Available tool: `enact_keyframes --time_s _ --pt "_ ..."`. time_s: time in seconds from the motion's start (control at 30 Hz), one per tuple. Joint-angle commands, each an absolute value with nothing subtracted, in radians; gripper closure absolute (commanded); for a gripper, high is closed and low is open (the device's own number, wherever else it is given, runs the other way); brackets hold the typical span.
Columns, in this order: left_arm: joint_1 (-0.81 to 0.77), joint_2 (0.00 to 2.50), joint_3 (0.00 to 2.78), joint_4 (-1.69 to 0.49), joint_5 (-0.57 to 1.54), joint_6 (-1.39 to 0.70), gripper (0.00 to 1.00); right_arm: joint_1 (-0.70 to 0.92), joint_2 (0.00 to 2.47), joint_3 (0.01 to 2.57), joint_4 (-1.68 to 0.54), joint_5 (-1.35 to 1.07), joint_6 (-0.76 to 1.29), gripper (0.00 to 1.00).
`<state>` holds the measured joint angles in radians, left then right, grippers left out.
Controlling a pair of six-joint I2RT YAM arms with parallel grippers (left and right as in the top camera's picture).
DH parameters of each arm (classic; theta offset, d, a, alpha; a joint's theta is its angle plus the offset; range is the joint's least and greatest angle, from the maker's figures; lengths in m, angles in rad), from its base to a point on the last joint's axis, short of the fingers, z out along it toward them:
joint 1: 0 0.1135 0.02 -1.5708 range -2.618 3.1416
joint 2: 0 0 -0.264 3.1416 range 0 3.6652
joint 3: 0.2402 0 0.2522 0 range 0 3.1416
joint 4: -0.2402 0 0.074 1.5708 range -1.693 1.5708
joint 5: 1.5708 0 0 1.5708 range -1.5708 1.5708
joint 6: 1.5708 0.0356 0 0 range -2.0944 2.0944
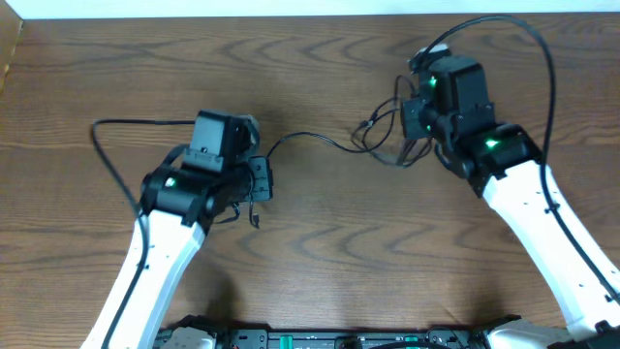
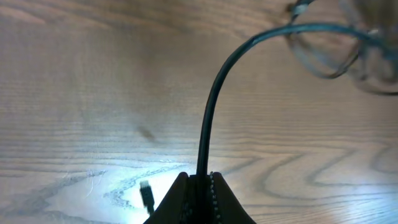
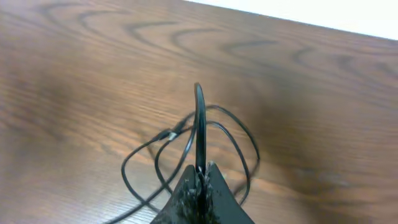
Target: Untangle cables
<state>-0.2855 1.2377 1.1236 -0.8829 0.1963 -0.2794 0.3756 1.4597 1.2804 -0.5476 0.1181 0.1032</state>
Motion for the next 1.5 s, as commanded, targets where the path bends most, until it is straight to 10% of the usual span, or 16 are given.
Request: enact_keyframes --time_s 0.0,0.8,1.47 --pt "-0.288 1.311 1.116 -0.875 0.16 -0.255 0.91 0.37 1.443 1.346 -0.593 0.249 0.115 0.99" --pt "0.08 1.331 1.117 -0.749 0.092 -0.249 0.92 -0.004 1.367 1.368 -0.789 0.446 0.194 0.99" --pt "0.041 1.329 1.116 -0.759 0.382 -0.274 0.92 0.162 1.475 1.365 -0.781 0.212 0.194 0.98"
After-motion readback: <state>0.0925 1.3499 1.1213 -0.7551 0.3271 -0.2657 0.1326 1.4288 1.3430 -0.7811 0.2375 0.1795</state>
